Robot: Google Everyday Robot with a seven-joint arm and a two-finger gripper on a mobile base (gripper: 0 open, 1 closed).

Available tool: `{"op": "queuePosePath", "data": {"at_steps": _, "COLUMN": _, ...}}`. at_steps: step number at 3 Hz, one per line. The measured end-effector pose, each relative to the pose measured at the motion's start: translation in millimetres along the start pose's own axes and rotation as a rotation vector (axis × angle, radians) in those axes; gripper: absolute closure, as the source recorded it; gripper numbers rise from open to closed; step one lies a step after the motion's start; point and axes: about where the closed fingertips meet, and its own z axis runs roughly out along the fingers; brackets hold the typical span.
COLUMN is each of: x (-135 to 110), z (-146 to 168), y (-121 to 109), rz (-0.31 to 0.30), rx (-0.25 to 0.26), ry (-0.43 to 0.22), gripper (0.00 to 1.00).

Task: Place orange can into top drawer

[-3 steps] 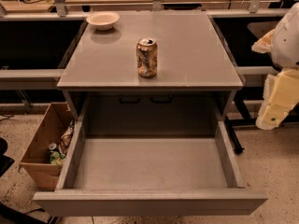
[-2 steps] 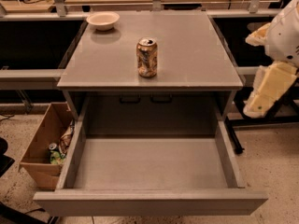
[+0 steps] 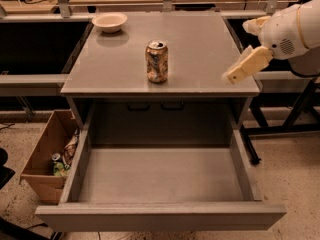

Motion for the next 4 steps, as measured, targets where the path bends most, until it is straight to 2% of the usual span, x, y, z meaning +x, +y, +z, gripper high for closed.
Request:
{"op": "queuePosePath", "data": {"at_steps": 1, "x": -19.1, "z": 41.9, "y": -29.7, "rz": 0.088, "rx": -0.009, "ry": -0.240, "gripper": 0.00}}
{"op": "queuePosePath", "data": {"at_steps": 2, "x": -33.5, "z": 74.7, "y": -44.0, "rz": 0.135, "rx": -0.047, "ry": -0.408, "gripper": 0.00}}
{"op": "queuePosePath", "data": {"at_steps": 3, "x": -53.5, "z": 105.1, "y": -50.1, "rz": 0.131, "rx": -0.092, "ry": -0.485, "gripper": 0.00}}
{"op": "queuePosePath", "data": {"at_steps": 4, "x": -64.1, "z": 138.3, "y": -51.0, "rz": 0.113, "rx": -0.102, "ry": -0.524, "gripper": 0.00}}
